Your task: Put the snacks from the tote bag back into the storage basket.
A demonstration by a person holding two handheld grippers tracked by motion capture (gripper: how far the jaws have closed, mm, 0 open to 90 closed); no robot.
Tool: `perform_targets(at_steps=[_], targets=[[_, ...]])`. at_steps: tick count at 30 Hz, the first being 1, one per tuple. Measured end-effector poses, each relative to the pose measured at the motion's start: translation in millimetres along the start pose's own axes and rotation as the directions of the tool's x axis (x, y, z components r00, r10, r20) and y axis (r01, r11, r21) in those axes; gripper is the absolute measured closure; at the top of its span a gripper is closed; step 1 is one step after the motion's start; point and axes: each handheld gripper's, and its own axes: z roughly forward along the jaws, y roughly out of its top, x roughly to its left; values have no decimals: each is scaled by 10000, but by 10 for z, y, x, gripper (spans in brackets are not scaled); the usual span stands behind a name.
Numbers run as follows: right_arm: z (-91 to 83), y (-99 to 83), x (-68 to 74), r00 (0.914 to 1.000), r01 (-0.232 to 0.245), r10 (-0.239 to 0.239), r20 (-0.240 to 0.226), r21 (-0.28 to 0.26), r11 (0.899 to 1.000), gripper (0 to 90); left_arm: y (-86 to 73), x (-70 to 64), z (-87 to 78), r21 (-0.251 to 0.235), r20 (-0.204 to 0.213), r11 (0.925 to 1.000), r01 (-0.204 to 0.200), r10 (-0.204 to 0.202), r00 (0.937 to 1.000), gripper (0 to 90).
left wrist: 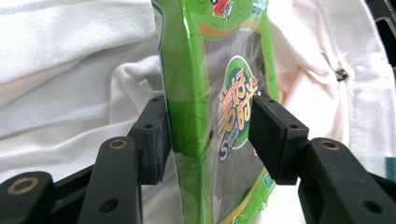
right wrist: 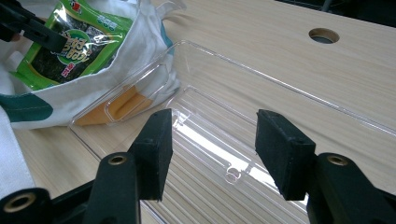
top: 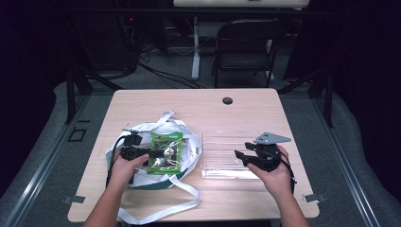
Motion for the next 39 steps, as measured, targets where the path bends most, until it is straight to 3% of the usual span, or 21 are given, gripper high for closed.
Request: perform_targets(at_steps=[10,26,33,39], targets=[[0,0,1,10000,-13,13,14,27,10000,461,33,-64,-69,-149,617,9998,-131,140,9980,556],[10,-4,2,10000,9,-9,-3,64,10000,461,44,-142,17,-96,855,9994,-329,336,9958,587],[14,-6,2,10000,10,-10,26,83,10000,461,38,-151,49,23,954,9995,-312,309,9950,648],[18,-12,-2,10000,-43,43,25,88,10000,461,42,-130,19,268,1285,9993,-266,230,9914,710]])
